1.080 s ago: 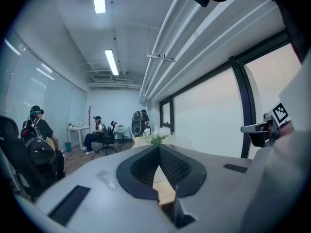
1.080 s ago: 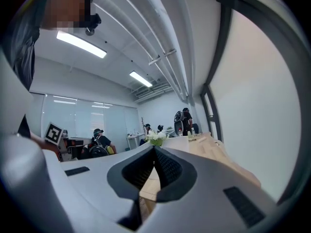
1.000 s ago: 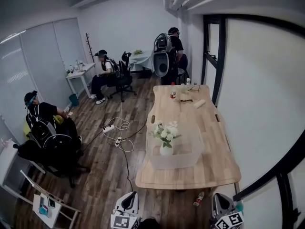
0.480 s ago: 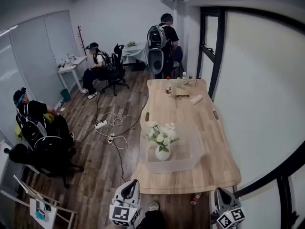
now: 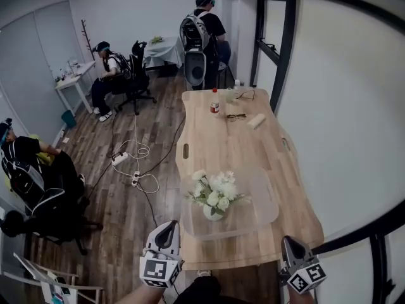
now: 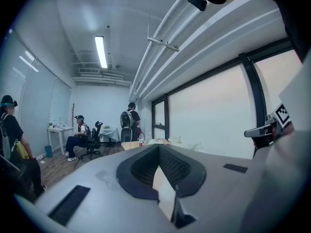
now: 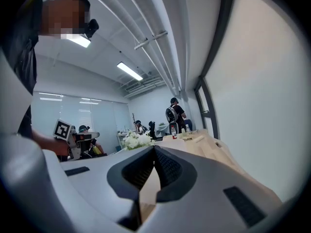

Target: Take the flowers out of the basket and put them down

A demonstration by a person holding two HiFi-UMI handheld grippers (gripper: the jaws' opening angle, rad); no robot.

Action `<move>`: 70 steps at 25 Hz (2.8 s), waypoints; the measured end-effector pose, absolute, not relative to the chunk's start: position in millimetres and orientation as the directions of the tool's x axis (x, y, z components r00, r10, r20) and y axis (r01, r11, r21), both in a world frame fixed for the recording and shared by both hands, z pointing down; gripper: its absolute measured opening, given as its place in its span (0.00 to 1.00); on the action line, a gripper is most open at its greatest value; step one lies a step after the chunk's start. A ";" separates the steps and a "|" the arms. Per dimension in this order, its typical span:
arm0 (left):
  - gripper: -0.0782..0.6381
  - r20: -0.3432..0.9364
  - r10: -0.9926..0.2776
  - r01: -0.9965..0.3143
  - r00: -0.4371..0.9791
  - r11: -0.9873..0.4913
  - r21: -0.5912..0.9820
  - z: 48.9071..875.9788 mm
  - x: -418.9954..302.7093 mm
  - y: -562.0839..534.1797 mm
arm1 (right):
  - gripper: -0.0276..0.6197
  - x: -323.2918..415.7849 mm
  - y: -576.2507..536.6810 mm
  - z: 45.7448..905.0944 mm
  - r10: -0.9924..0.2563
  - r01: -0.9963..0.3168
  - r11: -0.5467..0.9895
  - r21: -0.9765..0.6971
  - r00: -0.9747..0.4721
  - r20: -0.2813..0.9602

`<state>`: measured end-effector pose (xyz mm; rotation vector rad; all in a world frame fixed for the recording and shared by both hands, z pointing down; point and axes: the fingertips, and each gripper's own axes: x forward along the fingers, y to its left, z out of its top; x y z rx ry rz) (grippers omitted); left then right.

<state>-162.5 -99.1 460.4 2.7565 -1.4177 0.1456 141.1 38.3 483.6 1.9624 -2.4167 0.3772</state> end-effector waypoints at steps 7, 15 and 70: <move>0.12 0.101 -0.805 -0.810 0.585 -0.586 0.021 470.4 -167.7 -173.2 | 0.08 109.9 -40.6 470.4 -0.936 -0.945 0.301 -0.130 -0.319 0.149; 0.12 0.137 -0.791 -0.802 0.596 -0.594 0.058 483.2 -172.8 -218.7 | 0.08 84.0 -97.4 463.8 -0.874 -0.899 0.433 -0.073 -0.438 0.210; 0.12 0.182 -0.973 -0.989 0.145 -0.147 0.000 473.2 -289.1 -197.5 | 0.51 -43.0 -222.3 646.9 -0.340 -0.401 0.916 -0.021 -0.801 0.492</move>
